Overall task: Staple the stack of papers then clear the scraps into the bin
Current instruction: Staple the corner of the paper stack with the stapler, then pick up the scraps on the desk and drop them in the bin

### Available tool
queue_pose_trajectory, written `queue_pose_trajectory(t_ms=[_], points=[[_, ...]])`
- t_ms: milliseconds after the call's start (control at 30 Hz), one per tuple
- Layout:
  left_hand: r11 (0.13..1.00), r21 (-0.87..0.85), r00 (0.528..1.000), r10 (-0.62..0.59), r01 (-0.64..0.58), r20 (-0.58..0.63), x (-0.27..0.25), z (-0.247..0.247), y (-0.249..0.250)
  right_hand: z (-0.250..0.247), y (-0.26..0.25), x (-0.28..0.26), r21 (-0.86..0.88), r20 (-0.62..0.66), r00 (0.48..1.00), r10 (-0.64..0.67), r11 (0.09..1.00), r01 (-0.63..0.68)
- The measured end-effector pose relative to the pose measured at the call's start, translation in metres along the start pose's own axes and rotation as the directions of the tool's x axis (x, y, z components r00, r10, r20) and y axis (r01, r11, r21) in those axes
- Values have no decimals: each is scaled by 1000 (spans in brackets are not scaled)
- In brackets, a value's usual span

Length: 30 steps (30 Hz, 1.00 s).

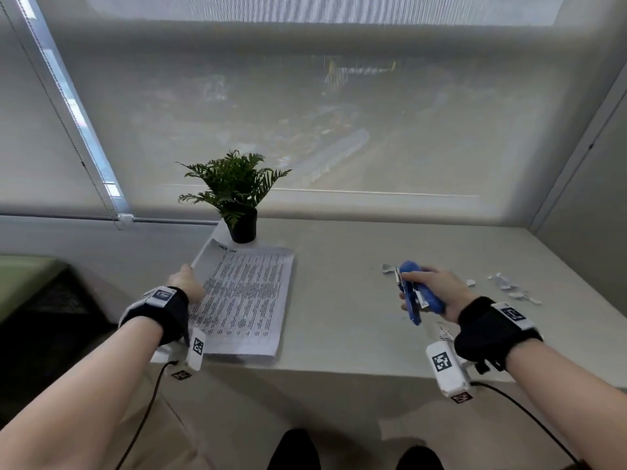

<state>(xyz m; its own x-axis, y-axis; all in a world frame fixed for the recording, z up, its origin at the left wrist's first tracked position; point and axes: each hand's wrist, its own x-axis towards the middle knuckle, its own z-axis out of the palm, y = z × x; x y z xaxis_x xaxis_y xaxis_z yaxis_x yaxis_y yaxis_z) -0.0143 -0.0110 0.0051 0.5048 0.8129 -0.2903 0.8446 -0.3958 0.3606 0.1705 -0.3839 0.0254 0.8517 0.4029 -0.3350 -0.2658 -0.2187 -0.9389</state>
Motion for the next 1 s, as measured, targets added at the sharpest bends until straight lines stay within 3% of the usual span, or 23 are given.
queue_pose_trajectory(t_ms=[100,133,200,233,300,367,400,533,600,667,800,933,1000], points=[[989,150,997,18,-7,-71,-11,7,18,-4,3,2,34,-16,1000,-15,999,16],[978,192,987,103,-79,-121,-18,12,29,-5,3,3,44,-26,999,-21,999,22],[919,263,920,347,-294,-184,-37,26,60,-6,4,6,49,-54,998,-30,998,32],[872,267,874,459,-410,-157,-47,35,78,-7,5,8,48,-71,997,-32,998,36],[813,135,822,569,-567,27,-64,60,112,-11,7,9,6,-119,992,-40,999,41],[816,111,817,539,-567,207,-69,86,142,-18,11,11,-48,-159,987,-36,998,28],[838,151,839,479,-524,258,-71,98,153,-23,11,9,-70,-170,985,-33,997,21],[902,273,925,257,-333,281,-71,131,175,-63,17,2,-149,-183,983,-28,989,1],[909,262,925,246,-323,290,-81,137,187,-93,19,-2,-180,-210,977,-31,984,-7],[883,252,892,306,-397,334,-97,146,203,-125,20,-5,-236,-285,957,-60,972,-9],[807,241,811,419,-538,407,-120,171,233,-190,19,-10,-574,-495,855,-154,797,-188],[724,159,690,533,-672,489,-137,175,247,-232,29,-7,-694,-580,809,-95,577,-430],[684,63,634,633,-727,444,-139,172,250,-243,36,-2,-734,-583,807,-97,490,-471]])
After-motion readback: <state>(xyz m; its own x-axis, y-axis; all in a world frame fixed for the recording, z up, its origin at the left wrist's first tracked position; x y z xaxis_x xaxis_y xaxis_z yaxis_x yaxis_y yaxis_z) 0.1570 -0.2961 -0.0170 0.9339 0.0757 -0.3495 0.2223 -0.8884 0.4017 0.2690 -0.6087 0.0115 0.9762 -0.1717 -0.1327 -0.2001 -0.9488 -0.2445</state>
